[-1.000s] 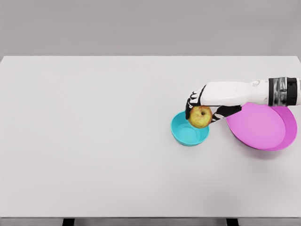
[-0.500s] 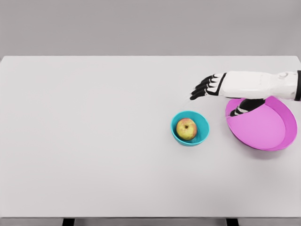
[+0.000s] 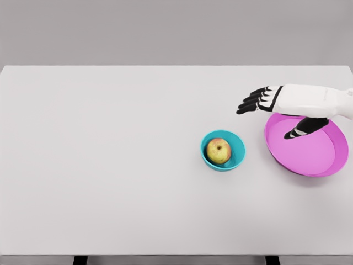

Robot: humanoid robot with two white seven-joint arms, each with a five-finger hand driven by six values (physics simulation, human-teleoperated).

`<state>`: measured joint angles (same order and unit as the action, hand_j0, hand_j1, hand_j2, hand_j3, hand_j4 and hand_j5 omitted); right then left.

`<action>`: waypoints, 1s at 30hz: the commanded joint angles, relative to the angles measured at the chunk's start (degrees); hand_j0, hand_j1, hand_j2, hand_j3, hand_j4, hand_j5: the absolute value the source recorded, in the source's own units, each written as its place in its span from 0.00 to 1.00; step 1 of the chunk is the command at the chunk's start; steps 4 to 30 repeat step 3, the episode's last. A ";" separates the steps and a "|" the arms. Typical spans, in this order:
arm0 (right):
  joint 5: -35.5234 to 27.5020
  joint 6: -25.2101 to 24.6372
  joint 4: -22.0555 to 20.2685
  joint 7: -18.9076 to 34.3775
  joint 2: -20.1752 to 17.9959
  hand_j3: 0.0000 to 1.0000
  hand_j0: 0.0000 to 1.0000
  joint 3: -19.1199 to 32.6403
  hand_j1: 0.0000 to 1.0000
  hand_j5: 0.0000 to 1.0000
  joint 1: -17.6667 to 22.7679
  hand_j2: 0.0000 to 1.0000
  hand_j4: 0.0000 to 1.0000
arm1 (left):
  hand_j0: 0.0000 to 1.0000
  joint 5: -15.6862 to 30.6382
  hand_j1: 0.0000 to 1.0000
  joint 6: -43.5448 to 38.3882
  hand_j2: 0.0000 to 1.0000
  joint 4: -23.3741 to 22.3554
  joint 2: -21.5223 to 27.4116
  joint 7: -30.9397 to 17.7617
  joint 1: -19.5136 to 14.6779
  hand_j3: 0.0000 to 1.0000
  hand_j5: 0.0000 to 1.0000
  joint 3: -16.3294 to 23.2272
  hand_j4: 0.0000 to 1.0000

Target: Put the apple from the pink plate into the blue bowl with your right arm

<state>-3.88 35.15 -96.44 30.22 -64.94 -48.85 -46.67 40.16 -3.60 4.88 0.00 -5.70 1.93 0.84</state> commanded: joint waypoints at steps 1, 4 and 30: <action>-0.51 -0.15 -0.33 0.19 -0.72 1.00 1.00 1.03 1.00 1.00 0.00 1.00 1.00 | 1.00 0.01 1.00 0.09 1.00 0.31 0.00 -0.01 0.00 1.00 1.00 0.04 1.00; -0.51 -0.15 -0.33 0.19 -1.16 1.00 1.00 1.12 1.00 1.00 1.05 1.00 1.00 | 1.00 0.01 1.00 0.26 1.00 0.66 0.00 -0.01 -1.67 1.00 1.00 -0.13 1.00; -0.51 -0.15 -0.33 0.19 -1.16 1.00 1.00 1.12 1.00 1.00 1.05 1.00 1.00 | 1.00 0.01 1.00 0.26 1.00 0.66 0.00 -0.01 -1.67 1.00 1.00 -0.13 1.00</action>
